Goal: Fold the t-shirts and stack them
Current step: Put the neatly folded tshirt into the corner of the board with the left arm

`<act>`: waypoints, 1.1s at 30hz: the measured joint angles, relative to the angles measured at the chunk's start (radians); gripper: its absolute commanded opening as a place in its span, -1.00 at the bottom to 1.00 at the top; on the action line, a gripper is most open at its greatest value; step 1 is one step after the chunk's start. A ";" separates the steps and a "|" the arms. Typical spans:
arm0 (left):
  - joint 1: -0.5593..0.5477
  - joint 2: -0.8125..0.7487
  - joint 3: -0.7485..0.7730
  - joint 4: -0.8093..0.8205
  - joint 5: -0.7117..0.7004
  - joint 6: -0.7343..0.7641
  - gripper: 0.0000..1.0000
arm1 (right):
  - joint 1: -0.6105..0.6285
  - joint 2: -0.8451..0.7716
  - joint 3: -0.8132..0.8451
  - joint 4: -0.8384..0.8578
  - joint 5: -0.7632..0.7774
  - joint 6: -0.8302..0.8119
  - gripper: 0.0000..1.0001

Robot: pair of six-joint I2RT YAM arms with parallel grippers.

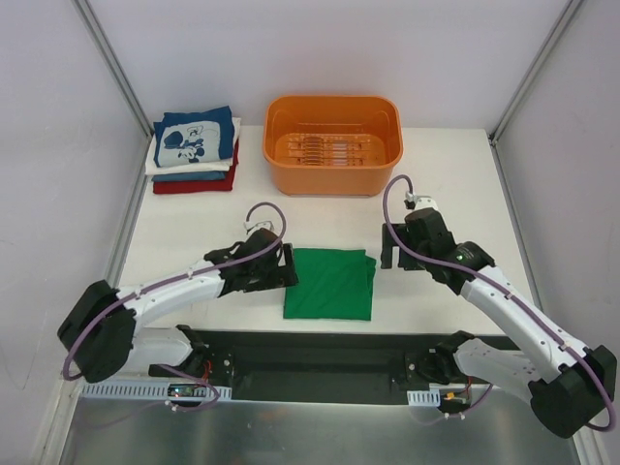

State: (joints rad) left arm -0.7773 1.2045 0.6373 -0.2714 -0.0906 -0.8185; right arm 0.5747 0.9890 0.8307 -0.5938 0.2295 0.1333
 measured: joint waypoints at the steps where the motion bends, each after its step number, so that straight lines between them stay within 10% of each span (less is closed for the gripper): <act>1: 0.000 0.037 0.018 -0.002 0.000 0.000 0.79 | -0.002 0.000 -0.005 -0.002 0.002 0.000 0.93; 13: -0.028 0.342 0.182 0.039 0.033 -0.009 0.05 | -0.004 0.006 -0.018 -0.014 0.029 -0.017 0.93; 22: -0.107 0.491 0.316 0.053 0.024 -0.023 -0.98 | -0.009 -0.001 -0.045 -0.017 0.039 -0.035 0.93; 33: -0.107 0.484 0.378 -0.122 -0.235 0.051 -1.00 | -0.021 -0.066 -0.076 -0.018 0.070 -0.041 0.93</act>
State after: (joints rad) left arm -0.8845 1.6890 1.0153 -0.3935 -0.3252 -0.7673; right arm 0.5537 0.9234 0.7544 -0.6121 0.2996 0.0921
